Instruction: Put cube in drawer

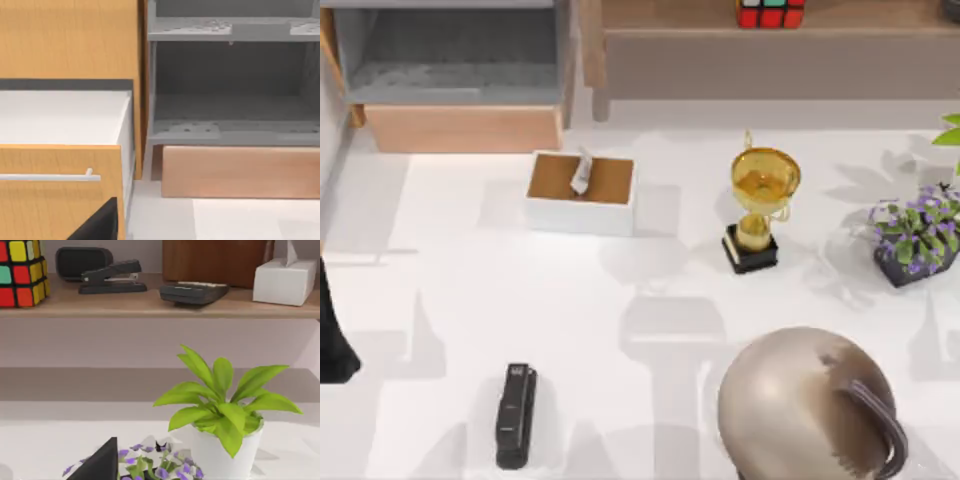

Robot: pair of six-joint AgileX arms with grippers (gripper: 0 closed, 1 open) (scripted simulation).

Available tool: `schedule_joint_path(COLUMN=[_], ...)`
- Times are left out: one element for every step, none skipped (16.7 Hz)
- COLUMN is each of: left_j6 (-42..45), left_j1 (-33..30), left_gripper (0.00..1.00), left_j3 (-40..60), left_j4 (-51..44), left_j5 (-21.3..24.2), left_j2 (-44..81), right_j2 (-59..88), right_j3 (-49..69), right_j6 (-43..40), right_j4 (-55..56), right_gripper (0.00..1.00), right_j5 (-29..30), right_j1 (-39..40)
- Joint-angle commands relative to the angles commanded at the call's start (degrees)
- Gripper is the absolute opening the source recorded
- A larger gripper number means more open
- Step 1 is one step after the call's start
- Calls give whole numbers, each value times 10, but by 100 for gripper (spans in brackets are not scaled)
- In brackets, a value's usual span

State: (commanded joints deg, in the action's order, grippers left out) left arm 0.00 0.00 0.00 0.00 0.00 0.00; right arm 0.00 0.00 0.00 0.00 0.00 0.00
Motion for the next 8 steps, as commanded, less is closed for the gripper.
schedule_joint_path(left_j6=[0, 0, -1, -2, -4, -6, -8, -10], left_j1=[0, 0, -4, -11, -21, -33, -48, -65], left_gripper=[100, 100, 100, 100, 100, 100, 100, 100], left_j3=[0, 0, 4, 12, 24, 40, 59, 82], left_j4=[0, 0, 2, 7, 13, 22, 34, 47], left_j5=[0, 0, -3, -8, -17, -28, -41, -56], left_j2=[0, 0, 5, 14, 29, 50, 76, 107], right_j2=[0, 0, 0, 0, 0, 0, 0, 0], right_j3=[0, 0, 0, 0, 0, 0, 0, 0], right_j6=[0, 0, 0, 0, 0, 0, 0, 0], right_j4=[0, 0, 0, 0, 0, 0, 0, 0], right_gripper=[100, 100, 100, 100, 100, 100, 100, 100], right_j5=[0, 0, 0, 0, 0, 0, 0, 0], right_j1=[0, 0, 0, 0, 0, 0, 0, 0])
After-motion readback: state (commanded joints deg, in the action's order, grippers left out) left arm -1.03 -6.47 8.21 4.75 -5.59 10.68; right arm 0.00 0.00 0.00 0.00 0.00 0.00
